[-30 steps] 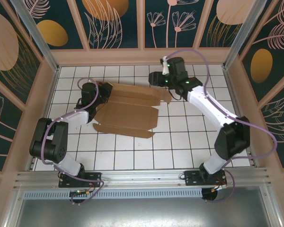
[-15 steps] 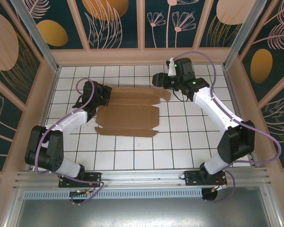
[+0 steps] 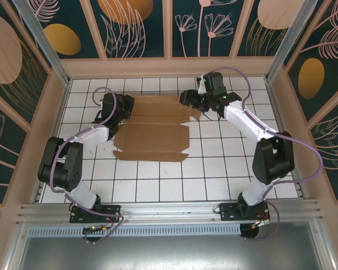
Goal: Fold the paper box
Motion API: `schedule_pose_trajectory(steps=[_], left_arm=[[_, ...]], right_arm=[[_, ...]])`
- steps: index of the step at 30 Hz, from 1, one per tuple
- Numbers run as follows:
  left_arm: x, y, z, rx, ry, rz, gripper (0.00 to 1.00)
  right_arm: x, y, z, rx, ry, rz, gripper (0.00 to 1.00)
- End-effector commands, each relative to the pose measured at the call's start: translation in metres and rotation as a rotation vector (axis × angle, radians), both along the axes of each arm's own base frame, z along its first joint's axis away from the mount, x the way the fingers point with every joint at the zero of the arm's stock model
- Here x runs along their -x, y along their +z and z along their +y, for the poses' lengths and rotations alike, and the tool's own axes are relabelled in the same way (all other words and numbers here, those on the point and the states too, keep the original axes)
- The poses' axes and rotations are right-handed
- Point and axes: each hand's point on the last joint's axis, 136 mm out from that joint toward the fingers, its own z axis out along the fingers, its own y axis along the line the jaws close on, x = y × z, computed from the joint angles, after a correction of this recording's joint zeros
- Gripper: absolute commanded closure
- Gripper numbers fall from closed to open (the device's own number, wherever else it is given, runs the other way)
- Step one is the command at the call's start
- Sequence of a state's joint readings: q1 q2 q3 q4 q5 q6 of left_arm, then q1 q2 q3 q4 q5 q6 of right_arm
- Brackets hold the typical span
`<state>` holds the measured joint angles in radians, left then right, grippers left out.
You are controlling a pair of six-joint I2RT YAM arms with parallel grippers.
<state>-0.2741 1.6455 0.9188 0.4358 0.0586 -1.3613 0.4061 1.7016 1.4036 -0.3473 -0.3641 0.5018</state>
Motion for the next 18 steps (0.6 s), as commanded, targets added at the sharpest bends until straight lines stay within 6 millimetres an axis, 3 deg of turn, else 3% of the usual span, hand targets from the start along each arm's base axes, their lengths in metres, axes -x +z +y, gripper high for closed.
schedule_pose_trajectory(steps=[1,11,18], left_arm=[[0.006,-0.038,0.005,-0.094,-0.011,0.089,1.0],[0.015,-0.044,0.0,-0.056,-0.04,0.079,1.0],[0.016,-0.042,-0.002,-0.036,-0.047,0.076,1.0]], right_arm=[[-0.018,0.005,0.003,-0.039,-0.026,0.0,0.38],[-0.052,-0.015,0.007,-0.023,-0.077,0.02,0.39],[-0.043,-0.022,0.04,-0.177,-0.021,0.085,0.42]])
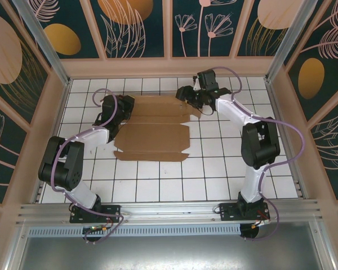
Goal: Fold the paper box
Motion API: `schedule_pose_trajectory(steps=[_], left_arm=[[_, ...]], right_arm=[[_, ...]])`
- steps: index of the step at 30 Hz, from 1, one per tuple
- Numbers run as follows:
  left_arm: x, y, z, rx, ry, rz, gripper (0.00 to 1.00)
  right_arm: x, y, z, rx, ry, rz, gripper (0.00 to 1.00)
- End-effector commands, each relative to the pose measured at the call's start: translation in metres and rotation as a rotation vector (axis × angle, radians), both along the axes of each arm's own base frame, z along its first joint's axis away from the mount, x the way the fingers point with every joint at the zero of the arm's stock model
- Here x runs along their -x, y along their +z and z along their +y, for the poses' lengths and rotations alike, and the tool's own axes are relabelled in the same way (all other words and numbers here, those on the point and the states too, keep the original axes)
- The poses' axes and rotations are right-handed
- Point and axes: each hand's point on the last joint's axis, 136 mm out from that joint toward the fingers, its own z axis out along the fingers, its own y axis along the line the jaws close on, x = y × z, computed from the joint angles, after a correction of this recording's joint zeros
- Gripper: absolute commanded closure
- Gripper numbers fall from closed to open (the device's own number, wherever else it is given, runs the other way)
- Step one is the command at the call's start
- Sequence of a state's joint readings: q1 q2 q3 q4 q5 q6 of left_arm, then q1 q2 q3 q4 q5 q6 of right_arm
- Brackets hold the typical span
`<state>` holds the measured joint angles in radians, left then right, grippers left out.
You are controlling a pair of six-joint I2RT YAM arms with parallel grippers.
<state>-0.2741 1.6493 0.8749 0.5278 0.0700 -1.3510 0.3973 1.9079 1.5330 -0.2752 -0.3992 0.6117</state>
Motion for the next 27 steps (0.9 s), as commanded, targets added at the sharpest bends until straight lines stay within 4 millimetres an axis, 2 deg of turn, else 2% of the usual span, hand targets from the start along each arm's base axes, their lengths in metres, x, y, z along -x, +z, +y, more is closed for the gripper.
schedule_pose_trajectory(steps=[1,4,8,11,14,17,19,22,25,27], left_arm=[[0.014,-0.04,-0.001,-0.041,-0.033,0.118,1.0],[0.015,-0.041,-0.001,-0.035,-0.033,0.119,1.0],[0.016,-0.044,0.0,-0.038,-0.029,0.126,1.0],[0.016,-0.043,0.002,-0.046,-0.023,0.127,1.0],[0.016,-0.044,0.002,-0.057,-0.022,0.136,1.0],[0.015,-0.041,0.004,-0.067,-0.015,0.136,1.0],[0.014,-0.042,0.004,-0.075,-0.014,0.142,1.0],[0.012,-0.041,0.003,-0.076,-0.017,0.145,1.0],[0.01,-0.039,0.004,-0.08,-0.013,0.146,1.0],[0.009,-0.038,0.003,-0.087,-0.014,0.144,1.0]], right_arm=[[0.004,0.012,0.025,-0.147,0.036,0.004,0.44],[0.008,0.015,0.033,-0.235,0.051,0.013,0.56],[0.008,0.014,0.024,-0.22,0.029,0.002,0.67],[0.011,0.018,0.01,-0.208,0.026,-0.022,0.62],[0.018,0.027,-0.015,-0.09,0.004,-0.118,0.45],[0.03,0.027,-0.039,0.019,-0.034,-0.182,0.44],[0.044,0.02,-0.049,0.045,-0.056,-0.197,0.51],[0.065,0.0,-0.055,0.118,-0.066,-0.211,0.68],[0.079,-0.027,-0.05,0.208,-0.06,-0.213,0.81],[0.082,-0.046,-0.042,0.206,-0.043,-0.178,0.84]])
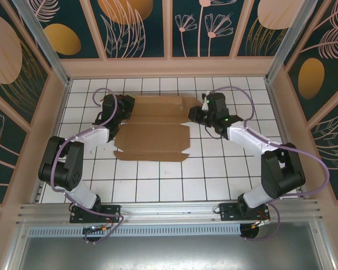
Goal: Fold the paper box
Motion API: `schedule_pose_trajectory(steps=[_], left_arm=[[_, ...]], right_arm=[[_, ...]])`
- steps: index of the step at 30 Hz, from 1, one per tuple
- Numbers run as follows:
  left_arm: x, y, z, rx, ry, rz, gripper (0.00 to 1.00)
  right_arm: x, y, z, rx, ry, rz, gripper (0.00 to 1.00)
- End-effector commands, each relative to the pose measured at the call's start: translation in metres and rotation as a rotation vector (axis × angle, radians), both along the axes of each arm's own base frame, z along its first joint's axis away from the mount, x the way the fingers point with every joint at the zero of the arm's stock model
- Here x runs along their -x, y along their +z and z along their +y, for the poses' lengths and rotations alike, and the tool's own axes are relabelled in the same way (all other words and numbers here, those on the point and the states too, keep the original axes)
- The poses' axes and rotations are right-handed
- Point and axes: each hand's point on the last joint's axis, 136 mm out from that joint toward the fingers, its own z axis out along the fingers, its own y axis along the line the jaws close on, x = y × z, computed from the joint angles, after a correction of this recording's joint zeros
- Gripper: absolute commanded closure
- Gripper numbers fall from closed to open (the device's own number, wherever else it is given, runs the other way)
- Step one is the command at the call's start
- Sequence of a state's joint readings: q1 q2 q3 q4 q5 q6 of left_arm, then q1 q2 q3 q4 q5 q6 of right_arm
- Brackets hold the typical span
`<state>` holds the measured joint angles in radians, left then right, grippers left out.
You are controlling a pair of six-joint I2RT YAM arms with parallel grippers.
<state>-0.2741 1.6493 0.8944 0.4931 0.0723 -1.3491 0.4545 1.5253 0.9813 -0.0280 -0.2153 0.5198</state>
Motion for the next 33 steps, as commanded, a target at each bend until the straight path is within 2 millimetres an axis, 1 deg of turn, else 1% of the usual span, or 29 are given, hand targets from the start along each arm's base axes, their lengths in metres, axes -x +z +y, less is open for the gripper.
schedule_pose_trajectory(steps=[1,3,5,6,8,11,13,15,18,24,27,29,31,33], left_arm=[[0.01,-0.038,0.004,-0.084,-0.012,0.128,1.0],[0.01,-0.038,0.003,-0.087,-0.019,0.127,1.0],[0.011,-0.039,0.004,-0.094,-0.021,0.129,1.0],[0.011,-0.04,0.004,-0.095,-0.021,0.131,1.0],[0.012,-0.041,0.005,-0.1,-0.02,0.132,1.0],[0.012,-0.043,0.004,-0.101,-0.025,0.137,1.0],[0.012,-0.045,0.004,-0.103,-0.026,0.142,1.0],[0.013,-0.047,0.004,-0.105,-0.026,0.149,1.0],[0.013,-0.048,0.004,-0.105,-0.026,0.151,1.0],[0.011,-0.048,0.002,-0.101,-0.033,0.15,1.0],[0.012,-0.049,0.002,-0.102,-0.035,0.153,1.0],[0.012,-0.049,0.002,-0.099,-0.037,0.155,1.0],[0.012,-0.049,0.001,-0.097,-0.04,0.155,1.0],[0.013,-0.05,0.001,-0.095,-0.039,0.158,1.0]], right_arm=[[-0.003,-0.036,0.004,0.08,-0.015,0.008,0.85],[-0.009,-0.047,0.016,0.083,-0.006,0.021,0.85],[-0.02,-0.056,0.028,0.089,-0.006,0.028,0.84],[-0.026,-0.059,0.032,0.089,-0.009,0.029,0.84],[-0.039,-0.064,0.032,0.102,-0.041,0.021,0.82],[-0.056,-0.066,0.022,0.121,-0.096,-0.001,0.8],[-0.065,-0.072,0.009,0.13,-0.137,0.005,0.8],[-0.069,-0.078,-0.005,0.14,-0.175,0.013,0.8],[-0.072,-0.086,-0.022,0.158,-0.21,0.024,0.81],[-0.066,-0.116,-0.034,0.217,-0.225,0.091,0.87],[-0.064,-0.13,-0.033,0.227,-0.219,0.12,0.9],[-0.065,-0.135,-0.032,0.228,-0.216,0.127,0.92],[-0.064,-0.132,-0.023,0.175,-0.182,0.121,0.92],[-0.064,-0.122,-0.012,0.108,-0.15,0.096,0.91]])
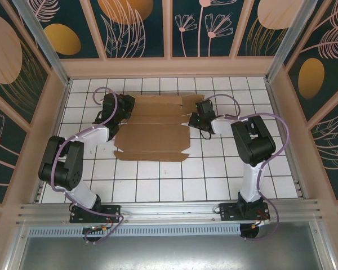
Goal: Fold the paper box
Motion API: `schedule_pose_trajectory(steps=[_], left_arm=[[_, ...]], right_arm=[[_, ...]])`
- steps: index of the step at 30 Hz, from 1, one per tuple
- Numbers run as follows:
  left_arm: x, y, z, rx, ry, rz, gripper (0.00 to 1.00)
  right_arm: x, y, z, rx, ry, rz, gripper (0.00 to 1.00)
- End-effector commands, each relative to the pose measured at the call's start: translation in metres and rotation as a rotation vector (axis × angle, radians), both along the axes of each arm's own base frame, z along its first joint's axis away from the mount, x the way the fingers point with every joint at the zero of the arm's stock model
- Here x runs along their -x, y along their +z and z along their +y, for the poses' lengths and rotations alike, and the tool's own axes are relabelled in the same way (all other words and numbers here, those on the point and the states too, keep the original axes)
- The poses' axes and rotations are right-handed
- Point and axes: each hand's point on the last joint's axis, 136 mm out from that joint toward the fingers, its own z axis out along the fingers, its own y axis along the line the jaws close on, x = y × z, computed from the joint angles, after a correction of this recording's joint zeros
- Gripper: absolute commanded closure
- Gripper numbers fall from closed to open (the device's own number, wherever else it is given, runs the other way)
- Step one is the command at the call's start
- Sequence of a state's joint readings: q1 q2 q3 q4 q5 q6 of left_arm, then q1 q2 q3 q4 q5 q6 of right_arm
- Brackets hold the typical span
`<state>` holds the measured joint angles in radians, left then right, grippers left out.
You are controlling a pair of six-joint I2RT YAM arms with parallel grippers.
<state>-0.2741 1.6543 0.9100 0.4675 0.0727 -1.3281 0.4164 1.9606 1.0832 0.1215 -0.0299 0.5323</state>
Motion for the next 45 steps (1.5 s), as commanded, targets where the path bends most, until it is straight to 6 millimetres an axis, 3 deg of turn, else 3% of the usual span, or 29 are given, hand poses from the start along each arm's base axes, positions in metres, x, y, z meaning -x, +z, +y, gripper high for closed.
schedule_pose_trajectory(steps=[1,6,10,18,21,24,27,31,33,34,36,39,45], left_arm=[[0.014,-0.049,0.001,-0.074,-0.029,0.15,1.0],[0.014,-0.05,0.001,-0.072,-0.036,0.152,1.0],[0.015,-0.051,0.001,-0.076,-0.038,0.154,1.0],[0.017,-0.052,0.001,-0.078,-0.039,0.158,1.0],[0.017,-0.052,0.002,-0.077,-0.034,0.161,1.0],[0.017,-0.052,0.002,-0.08,-0.032,0.167,1.0],[0.015,-0.051,0.002,-0.079,-0.03,0.174,1.0],[0.008,-0.046,0.003,-0.078,-0.019,0.189,1.0],[0.008,-0.063,0.005,-0.075,-0.013,0.234,1.0],[0.0,-0.052,0.003,-0.065,-0.013,0.211,1.0],[-0.004,-0.048,0.003,-0.066,-0.014,0.208,1.0],[-0.006,-0.045,0.002,-0.072,-0.016,0.202,1.0],[-0.004,-0.044,0.002,-0.075,-0.028,0.189,1.0]], right_arm=[[0.0,0.013,0.017,-0.101,0.042,-0.041,0.9],[0.001,0.034,0.039,-0.212,0.117,-0.094,0.88],[0.005,0.038,0.057,-0.24,0.164,-0.113,0.88],[0.008,0.011,0.076,-0.215,0.196,-0.058,0.85],[0.012,0.033,0.072,-0.214,0.216,-0.131,0.83],[0.024,0.081,0.058,-0.194,0.261,-0.275,0.8],[0.037,0.117,0.027,-0.184,0.264,-0.389,0.8],[0.04,0.145,-0.02,-0.123,0.21,-0.517,0.81],[0.03,0.151,-0.049,-0.088,0.147,-0.556,0.78],[0.027,0.152,-0.059,-0.062,0.134,-0.581,0.77],[0.012,0.148,-0.076,0.016,0.112,-0.601,0.74],[-0.02,0.125,-0.094,0.106,0.101,-0.498,0.74],[-0.062,0.084,-0.07,0.127,0.27,-0.388,0.72]])
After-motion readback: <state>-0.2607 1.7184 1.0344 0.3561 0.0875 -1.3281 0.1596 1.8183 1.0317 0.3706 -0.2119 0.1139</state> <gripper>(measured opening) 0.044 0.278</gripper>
